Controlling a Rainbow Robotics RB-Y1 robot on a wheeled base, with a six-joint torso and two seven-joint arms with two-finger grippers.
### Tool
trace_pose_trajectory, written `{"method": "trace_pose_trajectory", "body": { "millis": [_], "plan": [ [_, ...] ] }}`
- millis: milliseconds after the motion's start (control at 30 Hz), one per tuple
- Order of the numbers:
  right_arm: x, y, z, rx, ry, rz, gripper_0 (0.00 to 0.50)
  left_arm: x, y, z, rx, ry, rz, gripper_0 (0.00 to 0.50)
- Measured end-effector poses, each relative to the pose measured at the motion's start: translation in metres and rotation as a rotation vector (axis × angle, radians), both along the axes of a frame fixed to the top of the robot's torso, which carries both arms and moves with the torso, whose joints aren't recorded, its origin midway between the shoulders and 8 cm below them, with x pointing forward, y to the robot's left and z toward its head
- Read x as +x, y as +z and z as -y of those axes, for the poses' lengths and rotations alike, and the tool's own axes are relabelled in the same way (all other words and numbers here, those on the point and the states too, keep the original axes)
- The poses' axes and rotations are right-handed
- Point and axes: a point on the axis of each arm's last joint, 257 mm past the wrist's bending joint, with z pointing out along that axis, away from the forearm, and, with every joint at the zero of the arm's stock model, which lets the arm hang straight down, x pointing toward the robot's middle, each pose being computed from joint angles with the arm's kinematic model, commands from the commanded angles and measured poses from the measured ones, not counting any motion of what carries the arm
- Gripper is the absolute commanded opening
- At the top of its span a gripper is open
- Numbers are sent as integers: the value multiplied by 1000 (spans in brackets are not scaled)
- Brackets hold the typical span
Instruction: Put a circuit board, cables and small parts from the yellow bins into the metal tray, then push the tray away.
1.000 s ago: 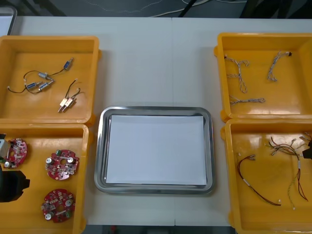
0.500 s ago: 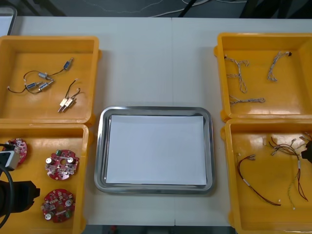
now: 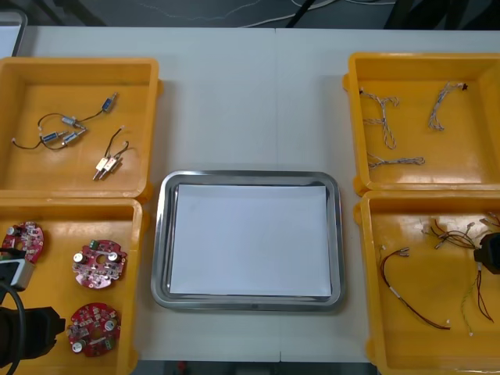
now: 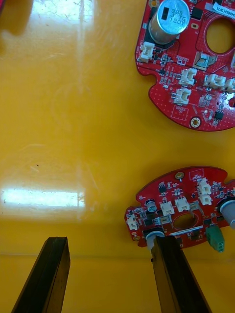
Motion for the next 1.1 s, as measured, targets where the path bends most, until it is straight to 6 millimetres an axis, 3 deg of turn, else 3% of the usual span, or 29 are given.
{"method": "trace_pose_trajectory", "body": {
  "millis": [867,933,967,1067,1100],
  "plan": [
    [1,-23,-19,33,3,39,500,-3,-20,28,-2,28,-23,500],
    [1,-23,-19,34,3,39,414,-3,-21,28,0,28,-24,500],
    [1,-23,-19,34,3,39,314,-4,-21,28,1,29,-25,500],
    [1,-23,-19,34,3,39,138,-4,-21,27,7,35,-26,500],
    [1,-23,-19,34,3,39,0,-4,-21,27,8,36,-26,500]
  ]
}}
